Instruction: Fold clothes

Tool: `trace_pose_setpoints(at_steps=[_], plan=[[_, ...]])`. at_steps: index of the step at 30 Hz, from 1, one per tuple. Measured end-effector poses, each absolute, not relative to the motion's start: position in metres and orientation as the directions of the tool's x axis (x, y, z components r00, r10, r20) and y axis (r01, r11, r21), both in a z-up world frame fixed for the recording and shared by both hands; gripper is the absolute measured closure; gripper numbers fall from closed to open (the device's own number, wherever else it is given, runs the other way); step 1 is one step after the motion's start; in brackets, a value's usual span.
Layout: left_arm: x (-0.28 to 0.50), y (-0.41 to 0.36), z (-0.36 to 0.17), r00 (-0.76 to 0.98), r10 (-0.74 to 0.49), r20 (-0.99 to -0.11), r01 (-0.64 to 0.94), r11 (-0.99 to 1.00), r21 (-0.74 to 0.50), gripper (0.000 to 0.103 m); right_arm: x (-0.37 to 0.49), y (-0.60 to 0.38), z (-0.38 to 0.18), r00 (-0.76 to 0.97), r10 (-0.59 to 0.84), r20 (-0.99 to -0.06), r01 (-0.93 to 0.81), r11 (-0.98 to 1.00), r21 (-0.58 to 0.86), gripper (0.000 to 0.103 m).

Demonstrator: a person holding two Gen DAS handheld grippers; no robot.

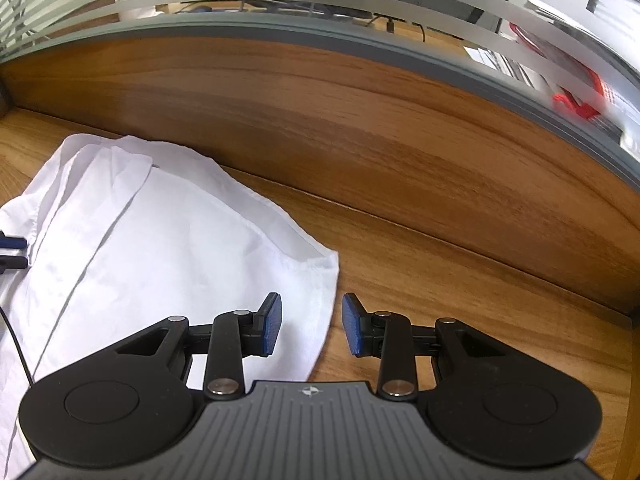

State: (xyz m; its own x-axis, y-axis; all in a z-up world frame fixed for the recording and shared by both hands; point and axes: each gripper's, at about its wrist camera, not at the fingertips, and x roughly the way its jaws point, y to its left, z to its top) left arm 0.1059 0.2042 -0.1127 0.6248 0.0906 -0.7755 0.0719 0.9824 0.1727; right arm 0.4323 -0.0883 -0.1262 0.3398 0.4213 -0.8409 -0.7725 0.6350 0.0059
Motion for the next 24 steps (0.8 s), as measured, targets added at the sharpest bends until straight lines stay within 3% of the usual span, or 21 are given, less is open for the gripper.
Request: trace_pose_setpoints(at_steps=[3, 9, 11, 13, 16, 18, 24], plan=[[0.108, 0.206, -0.113, 0.625, 0.098, -0.775, 0.044, 0.986, 0.160, 0.101, 0.435, -0.080, -0.132, 0.338, 0.413, -0.846, -0.776, 0.631, -0.001, 0.065], [0.099, 0.215, -0.110, 0.658, 0.170, -0.733, -0.081, 0.985, 0.155, 0.101, 0.441, -0.065, -0.139, 0.351, 0.401, -0.846, -0.782, 0.623, -0.029, 0.066], [0.096, 0.227, -0.103, 0.675, 0.211, -0.707, -0.156, 0.977, 0.142, 0.101, 0.444, -0.062, -0.144, 0.356, 0.386, -0.851, -0.782, 0.622, -0.045, 0.070], [0.094, 0.238, -0.097, 0.680, 0.272, -0.681, -0.221, 0.961, 0.164, 0.101, 0.447, -0.060, -0.148, 0.360, 0.372, -0.856, -0.782, 0.620, -0.060, 0.083], [0.090, 0.255, -0.090, 0.672, 0.348, -0.653, -0.303, 0.935, 0.186, 0.101, 0.446, -0.061, -0.150, 0.368, 0.373, -0.852, -0.783, 0.619, -0.067, 0.094], [0.087, 0.265, -0.084, 0.668, 0.365, -0.649, -0.333, 0.926, 0.179, 0.101, 0.444, -0.062, -0.148, 0.386, 0.373, -0.844, -0.783, 0.617, -0.086, 0.096], [0.084, 0.259, -0.080, 0.676, 0.148, -0.722, -0.173, 0.984, 0.041, 0.099, 0.448, -0.073, -0.137, 0.390, 0.393, -0.833, -0.762, 0.646, -0.052, 0.096]])
